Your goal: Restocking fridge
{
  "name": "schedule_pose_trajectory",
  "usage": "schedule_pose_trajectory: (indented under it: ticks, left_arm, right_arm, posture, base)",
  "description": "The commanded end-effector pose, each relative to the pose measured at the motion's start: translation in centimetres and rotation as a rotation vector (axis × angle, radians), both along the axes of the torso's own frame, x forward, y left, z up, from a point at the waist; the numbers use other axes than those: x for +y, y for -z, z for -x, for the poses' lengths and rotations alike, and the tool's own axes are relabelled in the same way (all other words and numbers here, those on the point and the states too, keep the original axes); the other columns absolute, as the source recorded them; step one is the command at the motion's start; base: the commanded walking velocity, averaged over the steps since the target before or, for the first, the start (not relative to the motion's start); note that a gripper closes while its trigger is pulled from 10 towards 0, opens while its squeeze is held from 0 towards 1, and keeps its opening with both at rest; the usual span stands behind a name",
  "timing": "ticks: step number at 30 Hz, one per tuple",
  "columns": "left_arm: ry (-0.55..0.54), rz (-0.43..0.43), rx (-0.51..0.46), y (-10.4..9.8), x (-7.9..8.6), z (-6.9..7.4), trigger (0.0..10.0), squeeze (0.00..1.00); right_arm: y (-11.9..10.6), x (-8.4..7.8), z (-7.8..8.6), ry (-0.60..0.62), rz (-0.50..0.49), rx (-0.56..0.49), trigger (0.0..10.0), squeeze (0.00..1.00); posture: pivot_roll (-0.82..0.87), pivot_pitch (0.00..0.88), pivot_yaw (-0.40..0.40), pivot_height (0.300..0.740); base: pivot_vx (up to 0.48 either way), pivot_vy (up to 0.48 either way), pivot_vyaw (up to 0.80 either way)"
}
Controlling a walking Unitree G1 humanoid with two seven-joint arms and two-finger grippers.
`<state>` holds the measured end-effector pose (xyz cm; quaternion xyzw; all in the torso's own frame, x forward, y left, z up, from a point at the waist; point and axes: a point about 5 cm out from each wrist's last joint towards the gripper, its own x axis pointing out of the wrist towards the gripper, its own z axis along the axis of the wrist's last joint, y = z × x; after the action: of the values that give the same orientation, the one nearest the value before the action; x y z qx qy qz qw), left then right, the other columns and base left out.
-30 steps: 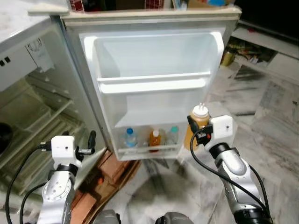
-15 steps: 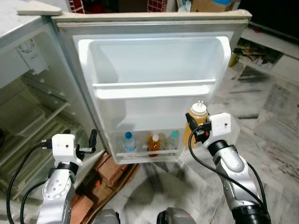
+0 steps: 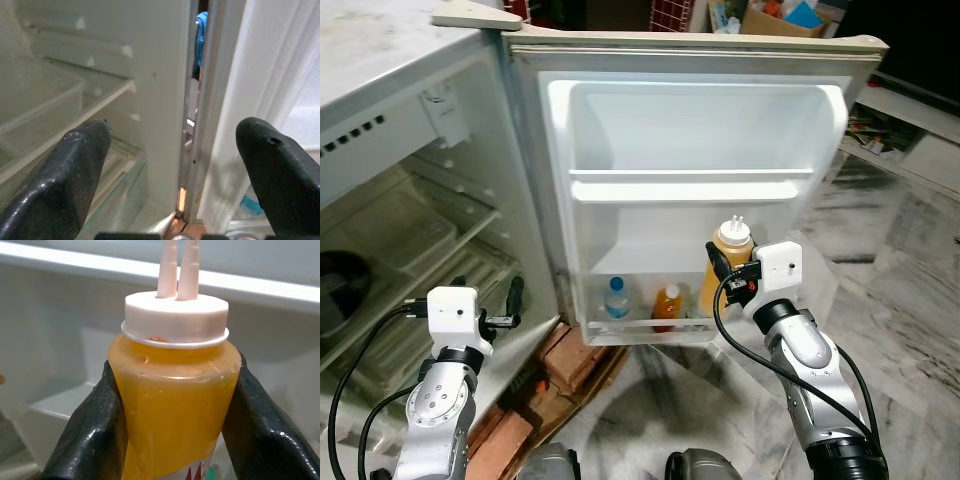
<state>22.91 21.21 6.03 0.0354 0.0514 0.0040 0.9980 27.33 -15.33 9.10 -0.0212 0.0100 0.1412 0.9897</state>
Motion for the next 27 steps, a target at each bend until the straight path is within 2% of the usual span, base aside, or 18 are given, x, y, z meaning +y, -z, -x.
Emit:
schedule_pose_trajectory:
  ticks: [1,9,22,27]
  left_arm:
    - [-0.005,-0.010,0.013,0.1,0.2,0.1,10.0,0.00]
    - [-0.002,-0.010,0.019,0.2,0.0,0.2,10.0,0.00]
    - [-0.001,-0.027,0.013,-0.2,0.2,0.0,10.0,0.00]
    - [-0.003,-0.037,0.011,-0.2,0.4,0.2,10.0,0.00]
  right_arm:
    - [-0.4,0.1,-0.3,-0.001,-0.004,-0.021,10.0,0.00]
    - [-0.3,0.2,-0.2,-0.002,0.002,-0.016,10.0,0.00]
    - [-1.2,1.2,-0.8,-0.027,0.002,-0.047,10.0,0.00]
    - [-0.9,1.2,-0.7,-0.018,-0.005,-0.041,10.0,0.00]
  posture:
    - [0.02,0.084,-0.064,0.740]
    - [0.02,0.097,-0.064,0.740]
    - [0.04,0.127,-0.056,0.740]
    - [0.04,0.126,-0.052,0.740]
  base:
    - [0.000,0.270,0.00]
    - [0.000,0.344,0.00]
    - [0.000,0.000,0.00]
    - [0.000,0.000,0.00]
